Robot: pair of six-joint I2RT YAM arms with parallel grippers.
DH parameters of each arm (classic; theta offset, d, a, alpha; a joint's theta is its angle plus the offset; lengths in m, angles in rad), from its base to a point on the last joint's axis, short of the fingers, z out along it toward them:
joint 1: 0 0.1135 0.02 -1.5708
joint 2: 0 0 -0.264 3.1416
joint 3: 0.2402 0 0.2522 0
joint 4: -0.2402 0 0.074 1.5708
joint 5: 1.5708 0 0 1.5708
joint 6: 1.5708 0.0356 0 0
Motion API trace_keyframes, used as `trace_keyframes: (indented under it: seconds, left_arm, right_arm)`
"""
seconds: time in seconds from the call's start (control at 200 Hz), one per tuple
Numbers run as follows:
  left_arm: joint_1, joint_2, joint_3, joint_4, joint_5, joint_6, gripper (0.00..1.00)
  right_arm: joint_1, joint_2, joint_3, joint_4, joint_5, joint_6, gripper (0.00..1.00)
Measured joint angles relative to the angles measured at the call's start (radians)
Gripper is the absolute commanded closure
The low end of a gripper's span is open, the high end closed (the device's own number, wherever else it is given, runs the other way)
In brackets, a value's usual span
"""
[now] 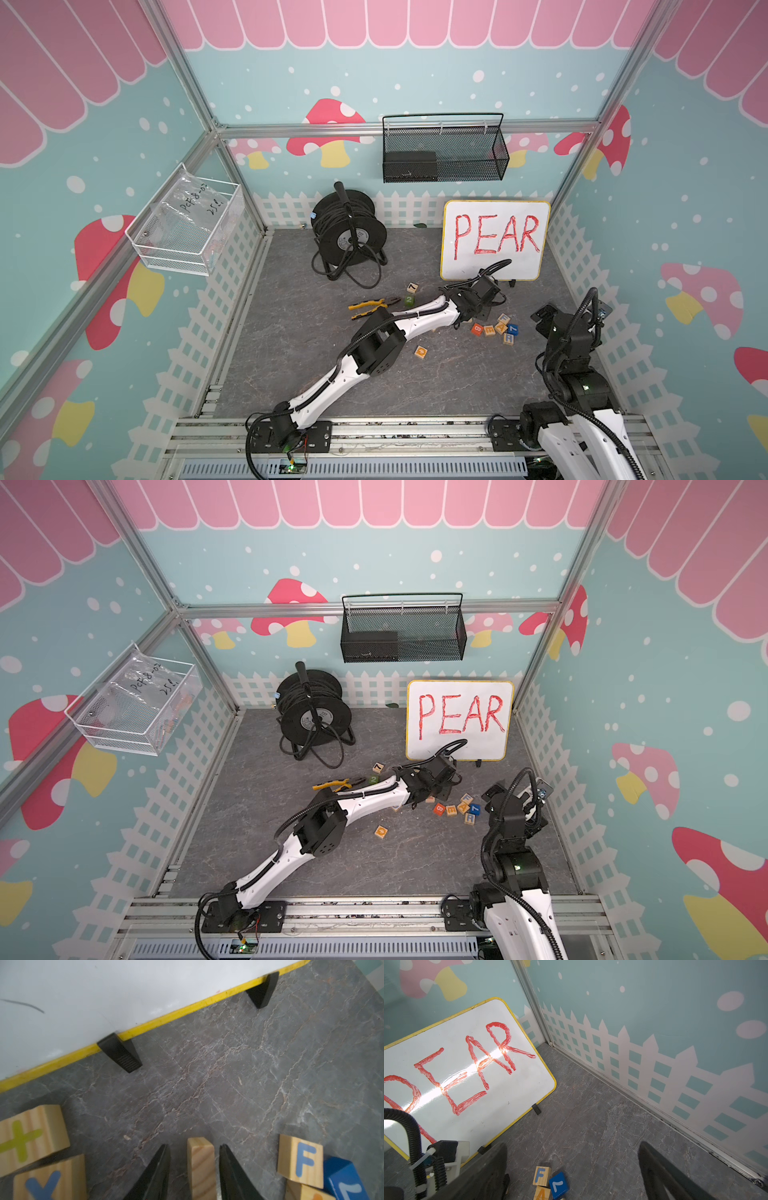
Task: Spell the uppercase word “pear” with letter blocks
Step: Pick up the letter block from the center of the board.
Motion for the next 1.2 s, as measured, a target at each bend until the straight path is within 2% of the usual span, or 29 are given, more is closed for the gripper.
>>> trace_keyframes:
  seconds: [0.525, 0.716, 0.976, 1.201]
  left_arm:
    - [0.000, 0.002, 0.005, -0.006, 0.004, 0.000, 0.75]
    - [0.000, -0.009, -0.018, 0.003, 0.016, 0.000, 0.77]
    - [0.004, -0.182, -0.264, 0.061, 0.045, -0.019, 0.81]
    - [0.030, -0.494, -0.597, 0.195, 0.082, -0.097, 0.83]
  right_arm:
    - [-0.005, 0.008, 0.000, 0.001, 0.000, 0.000, 0.00]
    - [-0.005, 0.008, 0.000, 0.001, 0.000, 0.000, 0.01]
    - [-0.005, 0.008, 0.000, 0.004, 0.000, -0.002, 0.01]
    - [-0.005, 0.007, 0.000, 0.004, -0.010, -0.011, 0.01]
